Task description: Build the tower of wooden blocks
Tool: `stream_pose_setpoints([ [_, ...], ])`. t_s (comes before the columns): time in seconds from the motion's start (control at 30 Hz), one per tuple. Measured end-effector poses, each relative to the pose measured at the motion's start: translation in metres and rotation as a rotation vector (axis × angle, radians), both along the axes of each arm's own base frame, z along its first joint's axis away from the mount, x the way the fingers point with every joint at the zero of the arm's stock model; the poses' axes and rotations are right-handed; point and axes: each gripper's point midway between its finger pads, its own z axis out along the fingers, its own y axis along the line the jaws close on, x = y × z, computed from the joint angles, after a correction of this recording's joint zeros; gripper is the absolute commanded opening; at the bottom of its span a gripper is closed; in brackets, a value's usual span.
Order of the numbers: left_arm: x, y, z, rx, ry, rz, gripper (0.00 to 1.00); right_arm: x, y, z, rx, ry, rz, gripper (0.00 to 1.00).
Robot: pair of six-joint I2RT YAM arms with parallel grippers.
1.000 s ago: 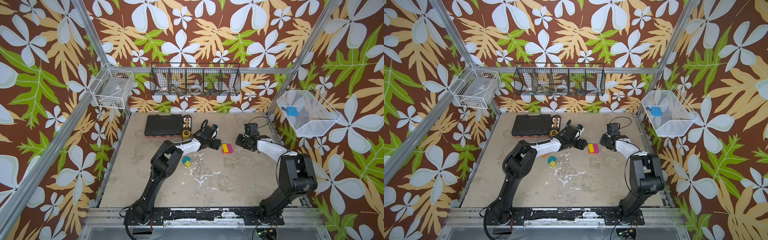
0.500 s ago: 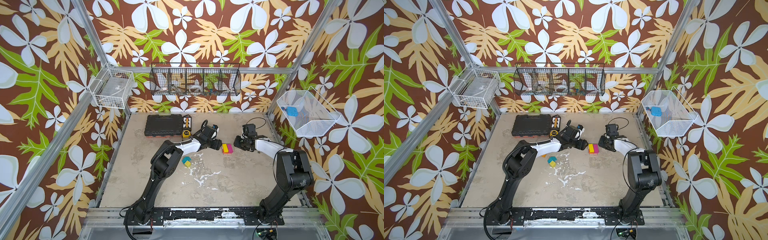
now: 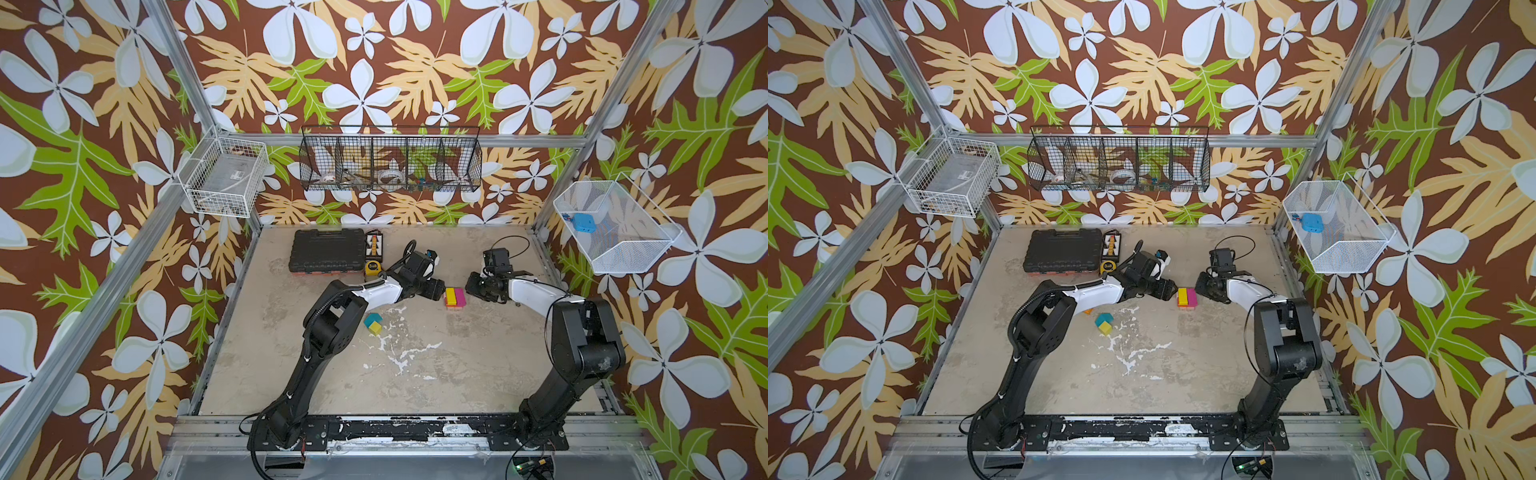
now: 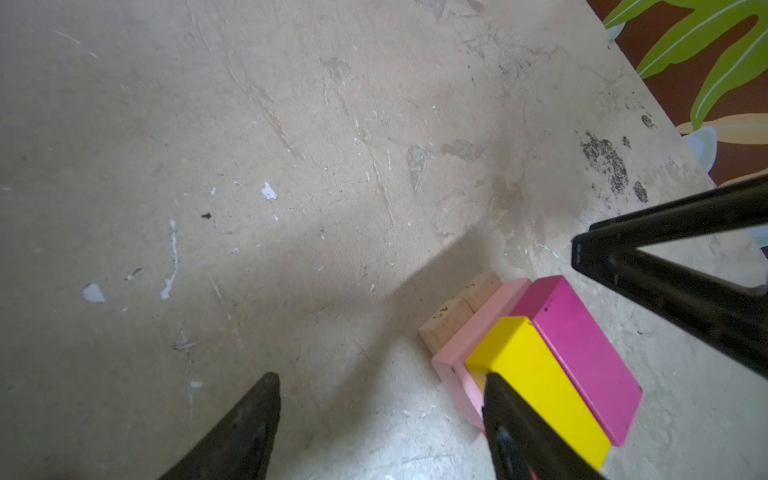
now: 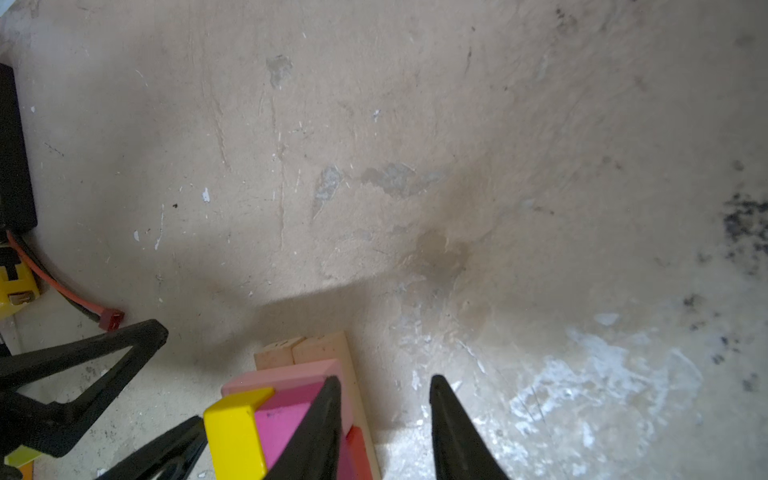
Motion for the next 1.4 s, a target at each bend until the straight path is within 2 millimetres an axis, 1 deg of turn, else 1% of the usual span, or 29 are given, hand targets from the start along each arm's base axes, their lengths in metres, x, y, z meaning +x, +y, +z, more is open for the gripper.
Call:
stream_pose_setpoints([
  [0.3,0.000,-0.001,0.002,-0.005,-0.003,-0.002,0.78,-0.001,0.001,0.001,0.003,-0.002,0.004,0.36],
  [0.37,-0.002,0.002,0.004,-0.003,0.000,0.003,0.78,-0.001,0.000,0.006,-0.001,-0.012,0.000,0.37],
  [0.43,-0.008,0.008,0.014,-0.008,-0.003,0.013,0.79,-0.003,-0.001,0.017,-0.006,-0.038,-0.004,0.38],
  [0.47,-0.010,0.014,0.023,-0.012,-0.011,0.031,0.93,-0.003,-0.002,0.021,-0.009,-0.049,-0.006,0.39],
  [0.5,-0.013,0.020,0.037,-0.020,-0.025,0.051,1.00,-0.005,-0.003,0.027,-0.019,-0.064,-0.012,0.40],
  [0.57,-0.016,0.032,0.073,-0.058,-0.055,0.111,1.00,-0.008,-0.003,0.040,-0.037,-0.095,-0.016,0.42],
  [0.63,-0.019,0.050,0.124,-0.109,-0.109,0.196,1.00,-0.013,0.008,0.055,-0.040,-0.131,0.006,0.44],
  [0.67,-0.022,0.059,0.145,-0.139,-0.125,0.236,1.00,-0.016,0.015,0.062,-0.041,-0.147,0.023,0.44],
  [0.73,-0.036,0.088,0.193,-0.226,-0.143,0.353,1.00,-0.025,0.037,0.075,-0.026,-0.175,0.073,0.44],
  [0.77,-0.043,0.100,0.205,-0.253,-0.134,0.398,1.00,-0.032,0.048,0.077,-0.014,-0.178,0.099,0.44],
  [0.8,-0.054,0.118,0.218,-0.286,-0.116,0.466,1.00,-0.042,0.064,0.078,-0.008,-0.177,0.140,0.45],
  [0.83,-0.063,0.132,0.222,-0.301,-0.093,0.518,1.00,-0.054,0.082,0.077,0.005,-0.170,0.177,0.47],
  [0.9,-0.086,0.167,0.223,-0.313,-0.024,0.642,1.00,-0.086,0.124,0.076,0.022,-0.164,0.293,0.52],
  [0.97,-0.109,0.195,0.223,-0.313,0.018,0.711,1.00,-0.115,0.160,0.073,0.010,-0.176,0.390,0.54],
  [1.0,-0.120,0.207,0.225,-0.324,0.031,0.738,1.00,-0.126,0.176,0.071,0.000,-0.180,0.429,0.54],
  [1.03,-0.130,0.217,0.226,-0.330,0.040,0.752,1.00,-0.133,0.189,0.068,-0.014,-0.181,0.460,0.53],
  [1.07,-0.142,0.228,0.228,-0.340,0.050,0.771,1.00,-0.136,0.201,0.065,-0.029,-0.182,0.484,0.52],
  [1.13,-0.158,0.242,0.230,-0.359,0.064,0.787,1.00,-0.130,0.220,0.060,-0.055,-0.184,0.501,0.52],
  [1.23,-0.175,0.255,0.226,-0.366,0.085,0.800,1.00,-0.108,0.243,0.052,-0.089,-0.184,0.497,0.55],
  [1.3,-0.181,0.258,0.220,-0.356,0.108,0.801,1.00,-0.091,0.259,0.045,-0.118,-0.186,0.499,0.55],
  [1.4,-0.183,0.253,0.217,-0.344,0.130,0.777,1.00,-0.070,0.279,0.036,-0.144,-0.186,0.507,0.54],
])
